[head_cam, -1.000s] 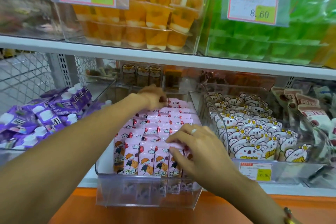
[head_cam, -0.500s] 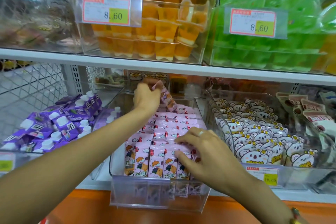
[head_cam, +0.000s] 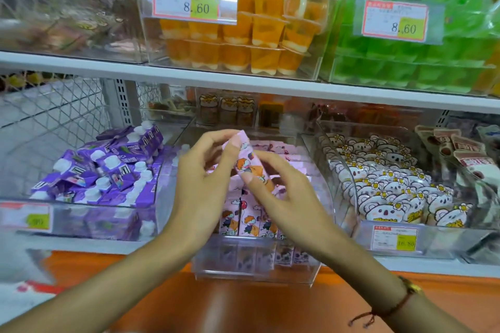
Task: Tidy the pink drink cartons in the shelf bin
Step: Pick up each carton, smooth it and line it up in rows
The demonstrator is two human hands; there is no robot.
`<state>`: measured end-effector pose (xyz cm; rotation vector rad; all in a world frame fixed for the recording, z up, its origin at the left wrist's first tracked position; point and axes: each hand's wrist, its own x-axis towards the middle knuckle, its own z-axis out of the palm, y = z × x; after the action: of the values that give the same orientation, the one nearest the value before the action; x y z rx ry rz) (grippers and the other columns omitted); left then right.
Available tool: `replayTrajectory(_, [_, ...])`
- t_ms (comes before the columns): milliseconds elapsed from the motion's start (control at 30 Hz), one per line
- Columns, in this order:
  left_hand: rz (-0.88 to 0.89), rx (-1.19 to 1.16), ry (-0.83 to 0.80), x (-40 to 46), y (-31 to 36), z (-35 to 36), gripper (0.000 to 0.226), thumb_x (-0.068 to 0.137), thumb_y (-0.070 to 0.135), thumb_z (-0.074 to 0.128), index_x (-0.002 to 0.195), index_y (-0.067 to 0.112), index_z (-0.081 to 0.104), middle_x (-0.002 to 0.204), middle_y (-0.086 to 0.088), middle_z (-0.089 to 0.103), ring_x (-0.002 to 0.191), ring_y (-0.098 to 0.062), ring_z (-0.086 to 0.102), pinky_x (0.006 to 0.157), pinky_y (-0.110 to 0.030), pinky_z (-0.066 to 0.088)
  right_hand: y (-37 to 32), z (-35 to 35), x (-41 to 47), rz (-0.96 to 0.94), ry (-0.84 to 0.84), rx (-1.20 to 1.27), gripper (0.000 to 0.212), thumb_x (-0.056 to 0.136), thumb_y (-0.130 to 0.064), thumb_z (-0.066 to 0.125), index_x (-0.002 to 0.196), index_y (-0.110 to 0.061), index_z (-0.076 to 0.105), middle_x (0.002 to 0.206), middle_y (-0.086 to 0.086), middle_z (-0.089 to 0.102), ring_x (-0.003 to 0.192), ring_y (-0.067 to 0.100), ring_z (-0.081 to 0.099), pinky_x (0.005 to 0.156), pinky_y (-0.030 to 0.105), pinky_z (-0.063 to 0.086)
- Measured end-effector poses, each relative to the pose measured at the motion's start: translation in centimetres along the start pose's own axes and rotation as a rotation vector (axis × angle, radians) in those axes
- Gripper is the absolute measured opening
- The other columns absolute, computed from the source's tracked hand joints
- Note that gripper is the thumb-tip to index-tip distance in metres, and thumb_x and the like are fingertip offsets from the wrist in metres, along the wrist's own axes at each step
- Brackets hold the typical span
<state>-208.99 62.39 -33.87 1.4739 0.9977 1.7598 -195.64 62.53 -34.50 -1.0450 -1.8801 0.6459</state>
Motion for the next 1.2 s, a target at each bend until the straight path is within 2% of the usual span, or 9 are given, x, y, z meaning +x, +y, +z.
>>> replayTrajectory(100, [-0.015, -0.008, 0.014, -0.2, -0.3, -0.4, 0.02, 0.096, 0.014, 0.053, 0.109, 0.028, 0.06, 0.109, 0.014, 0.067, 0.104, 0.001, 0.062, 0.092, -0.027, 0.05, 0.1, 0.1, 0.8, 0.245, 0.048, 0.399, 0.022, 0.091, -0.032, 0.06, 0.112, -0.026, 0.061, 0.097, -0.014, 0.068, 0.081, -0.004, 0.064, 0.071, 0.014, 0.049])
replayTrajectory(233, [-0.055, 0.134, -0.11, -0.5, -1.1, -0.4, 0.032, 0.09, 0.0, 0.056, 0.098, 0.031, 0.063, 0.099, 0.016, 0.065, 0.09, 0.003, 0.061, 0.073, -0.028, 0.056, 1.1, 0.1, 1.2, 0.397, 0.094, 0.623, 0.009, 0.089, -0.03, 0.063, 0.096, -0.032, 0.058, 0.077, -0.022, 0.071, 0.075, -0.011, 0.065, 0.067, 0.013, 0.05])
replayTrajectory(400, [-0.041, 0.46, -0.219, -1.0, -2.4, -0.8, 0.036, 0.074, 0.036, 0.075, 0.102, 0.046, 0.056, 0.096, 0.024, 0.061, 0.081, 0.004, 0.06, 0.07, -0.03, 0.054, 1.2, 0.0, 0.7, 0.417, 0.141, 0.678, 0.024, 0.085, -0.029, 0.068, 0.104, -0.023, 0.057, 0.076, -0.013, 0.071, 0.071, -0.001, 0.069, 0.066, 0.016, 0.054])
replayTrajectory(533, [0.064, 0.544, -0.215, -0.9, -2.4, -0.9, 0.045, 0.066, 0.057, 0.069, 0.107, 0.05, 0.05, 0.104, 0.031, 0.058, 0.085, 0.005, 0.059, 0.068, -0.034, 0.056, 1.1, -0.2, 0.7, 0.364, 0.154, 0.626, 0.034, 0.086, -0.03, 0.067, 0.113, -0.011, 0.061, 0.094, 0.004, 0.071, 0.076, 0.011, 0.069, 0.067, 0.021, 0.055])
replayTrajectory(633, [0.035, 0.434, -0.2, -0.6, -2.3, -0.8, 0.039, 0.073, 0.051, 0.065, 0.109, 0.051, 0.052, 0.102, 0.029, 0.063, 0.087, 0.005, 0.063, 0.074, -0.028, 0.056, 1.2, -0.9, 0.9, 0.327, 0.111, 0.671, 0.023, 0.094, -0.031, 0.055, 0.107, -0.016, 0.065, 0.103, -0.001, 0.073, 0.092, 0.011, 0.07, 0.082, 0.024, 0.055])
replayTrajectory(700, [0.019, 0.383, -0.183, -0.5, -2.2, -0.6, 0.032, 0.076, 0.047, 0.064, 0.106, 0.049, 0.052, 0.103, 0.027, 0.066, 0.087, 0.004, 0.065, 0.081, -0.032, 0.055, 1.1, -1.1, 1.0, 0.309, 0.074, 0.67, 0.023, 0.098, -0.026, 0.048, 0.111, -0.02, 0.066, 0.106, -0.006, 0.073, 0.096, 0.003, 0.067, 0.076, 0.016, 0.052])
replayTrajectory(867, [0.041, 0.478, -0.173, -0.7, -2.1, -0.6, 0.019, 0.079, 0.047, 0.058, 0.096, 0.042, 0.053, 0.103, 0.034, 0.062, 0.092, 0.006, 0.063, 0.08, -0.036, 0.055, 1.3, -0.8, 0.7, 0.317, 0.139, 0.648, 0.027, 0.095, -0.014, 0.055, 0.121, -0.01, 0.06, 0.106, 0.004, 0.073, 0.086, 0.006, 0.07, 0.069, 0.016, 0.053])
replayTrajectory(1100, [0.091, 0.48, -0.182, -0.8, -2.2, -0.7, 0.04, 0.073, 0.057, 0.07, 0.106, 0.046, 0.051, 0.1, 0.029, 0.061, 0.082, 0.003, 0.063, 0.066, -0.035, 0.057, 1.0, -0.8, 0.6, 0.281, 0.26, 0.561, 0.034, 0.076, -0.022, 0.075, 0.105, -0.01, 0.061, 0.095, 0.008, 0.071, 0.077, 0.011, 0.071, 0.065, 0.021, 0.056])
replayTrajectory(1200, [0.034, 0.351, -0.195, -0.3, -2.3, -0.8, 0.036, 0.08, 0.044, 0.071, 0.112, 0.045, 0.055, 0.101, 0.024, 0.065, 0.085, -0.001, 0.064, 0.076, -0.035, 0.057, 0.8, -1.1, 0.6, 0.246, 0.225, 0.541, 0.025, 0.085, -0.022, 0.067, 0.109, -0.015, 0.064, 0.095, 0.005, 0.071, 0.076, 0.008, 0.069, 0.065, 0.018, 0.054])
